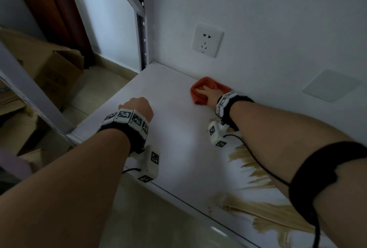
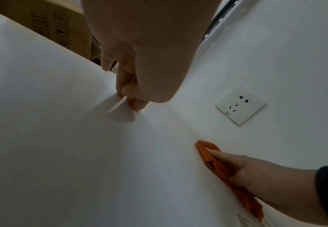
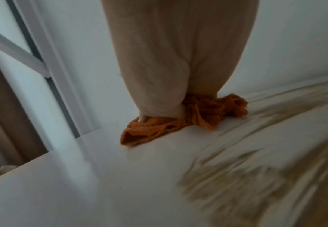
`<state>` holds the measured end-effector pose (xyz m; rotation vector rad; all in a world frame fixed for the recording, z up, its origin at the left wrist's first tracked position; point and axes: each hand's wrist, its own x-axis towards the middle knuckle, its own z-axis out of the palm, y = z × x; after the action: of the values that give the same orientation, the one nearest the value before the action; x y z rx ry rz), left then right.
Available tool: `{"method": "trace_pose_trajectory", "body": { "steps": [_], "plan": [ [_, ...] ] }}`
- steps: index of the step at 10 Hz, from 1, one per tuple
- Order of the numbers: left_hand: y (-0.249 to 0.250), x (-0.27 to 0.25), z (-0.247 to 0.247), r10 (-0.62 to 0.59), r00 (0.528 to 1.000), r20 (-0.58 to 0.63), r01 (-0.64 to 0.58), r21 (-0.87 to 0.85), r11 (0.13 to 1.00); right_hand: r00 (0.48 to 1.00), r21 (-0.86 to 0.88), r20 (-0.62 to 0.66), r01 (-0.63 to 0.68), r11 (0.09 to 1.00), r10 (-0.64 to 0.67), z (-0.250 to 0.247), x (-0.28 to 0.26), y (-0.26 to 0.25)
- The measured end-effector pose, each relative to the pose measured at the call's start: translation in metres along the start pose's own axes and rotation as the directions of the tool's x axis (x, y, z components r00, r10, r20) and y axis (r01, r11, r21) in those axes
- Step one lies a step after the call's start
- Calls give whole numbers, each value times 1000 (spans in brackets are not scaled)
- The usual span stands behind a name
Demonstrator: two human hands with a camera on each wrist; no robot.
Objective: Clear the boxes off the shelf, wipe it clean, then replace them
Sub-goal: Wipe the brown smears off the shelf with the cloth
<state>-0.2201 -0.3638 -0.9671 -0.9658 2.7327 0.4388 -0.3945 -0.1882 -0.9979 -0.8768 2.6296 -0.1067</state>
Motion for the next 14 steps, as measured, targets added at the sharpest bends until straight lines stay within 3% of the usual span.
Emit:
{"method": "trace_pose_trajectory", "body": {
  "steps": [2,3,5,6,7,8,9,10,11,13,14],
  "plan": [
    [1,1,0,-26,1000,5,26,-14,1000,993,-30,-8,-118,993,118,0,-16,32],
    [2,2,1,-37,999,7,37,-21,999,992,11,11,-127,992,127,4,-25,24],
    [-3,9,2,5,996,91,-8,33,999,994,92,82,71,993,-78,18,-37,-42],
    [-7,10,2,36,992,122,-46,79,996,967,83,151,193,978,-204,27,-37,-72],
    [-9,10,2,55,992,116,-67,100,993,948,128,200,225,966,-247,27,-46,-77],
    [-11,10,3,79,989,128,-94,117,989,963,140,147,205,969,-225,26,-52,-55],
    [-12,11,4,97,986,139,-115,131,985,996,81,79,28,996,-35,12,-49,-20],
    [-13,11,5,104,985,136,-125,151,981,990,105,133,-59,993,45,3,-44,-13],
    [-13,11,4,106,986,131,-125,151,981,992,159,108,-87,984,70,1,-45,-33],
    [-8,-5,-3,107,986,127,-131,204,970,966,197,180,150,969,-186,25,-58,-101],
    [-9,-14,-6,92,985,143,-119,189,975,919,171,202,306,936,-338,28,-75,-95]
  ]
}}
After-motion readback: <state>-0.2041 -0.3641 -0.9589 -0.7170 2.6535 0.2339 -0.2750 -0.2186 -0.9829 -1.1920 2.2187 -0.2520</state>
